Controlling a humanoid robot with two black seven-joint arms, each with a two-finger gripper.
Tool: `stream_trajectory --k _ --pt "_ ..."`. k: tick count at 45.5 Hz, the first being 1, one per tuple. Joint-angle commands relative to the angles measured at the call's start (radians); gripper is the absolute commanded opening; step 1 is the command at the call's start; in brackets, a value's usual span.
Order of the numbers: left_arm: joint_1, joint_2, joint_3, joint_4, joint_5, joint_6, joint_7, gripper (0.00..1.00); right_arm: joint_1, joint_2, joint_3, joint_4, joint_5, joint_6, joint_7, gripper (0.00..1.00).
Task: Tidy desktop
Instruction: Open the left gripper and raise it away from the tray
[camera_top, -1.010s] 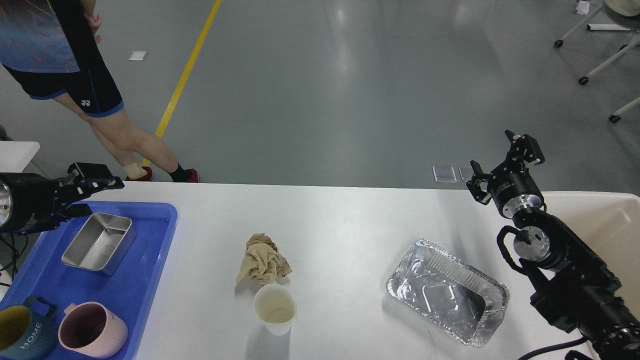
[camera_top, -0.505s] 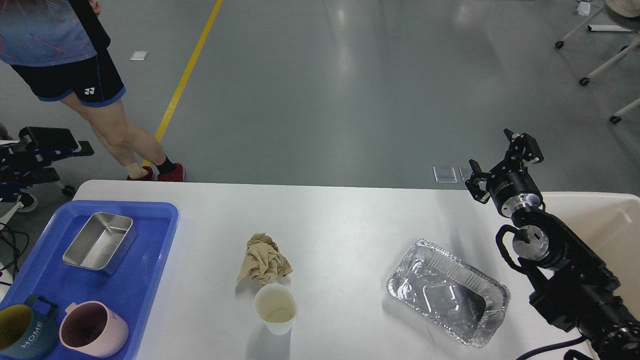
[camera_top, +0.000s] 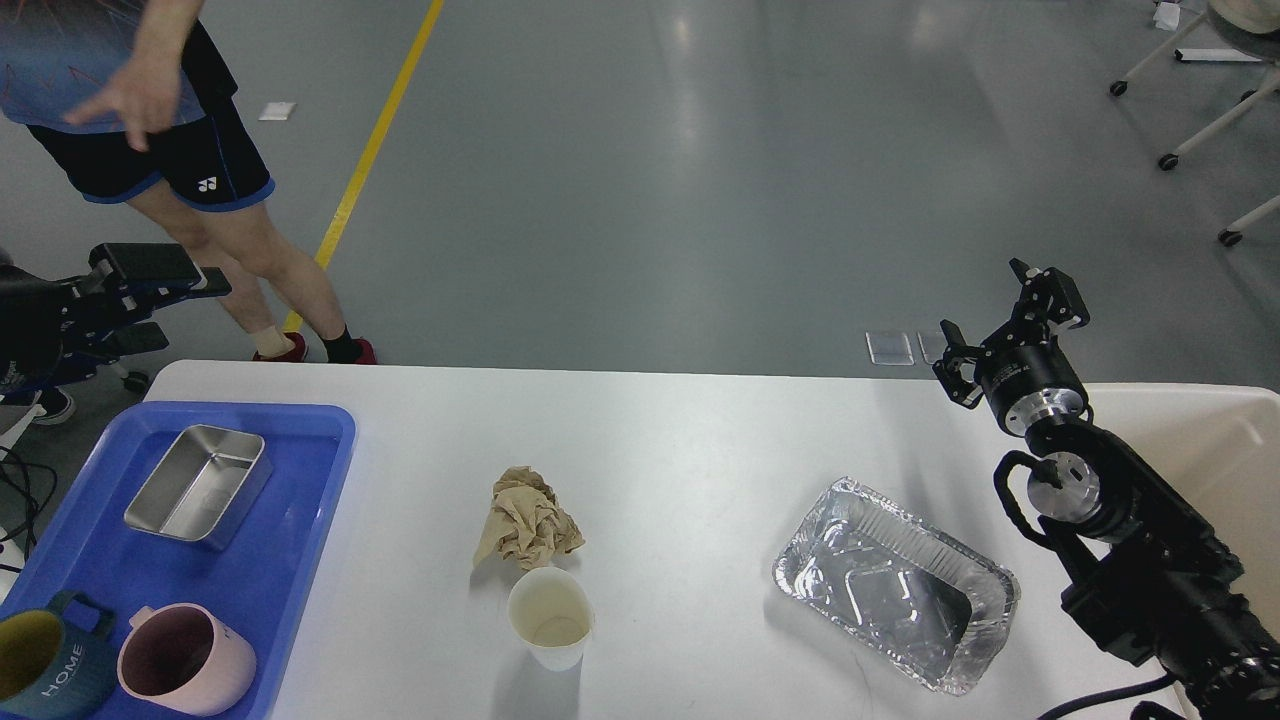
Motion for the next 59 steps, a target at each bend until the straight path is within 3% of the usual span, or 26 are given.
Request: stream_trajectory --k 1,13,25,31,45,59 --pt "0.001 -0.007 0.001 0.006 0.000 0.000 0.000 0.83 0.002 0.000 0.000 -0.001 0.000 0.001 0.000 1.00" --pt "0.004 -0.073 0.002 0.036 -0.002 0.059 0.000 0.83 0.002 0.000 0.000 -0.002 0.000 0.001 0.000 1.00" --pt "0.019 -0.351 -0.001 0.234 -0.009 0.207 -0.002 0.85 0.000 -0.003 0.000 -0.002 0.000 0.001 0.000 1.00" --pt "0.068 -0.492 -0.022 0.331 -0.054 0.238 -0.021 0.86 0.000 -0.003 0.000 -0.004 0.000 0.001 0.000 1.00" --pt "0.260 -0.760 -0.300 0.512 -0.143 0.229 -0.090 0.95 0.000 -0.003 -0.001 -0.005 0.000 0.001 0.000 1.00" --pt "0.301 -0.941 -0.447 0.670 -0.143 0.227 -0.132 0.96 0.002 -0.003 -0.001 -0.007 0.000 0.001 0.000 1.00"
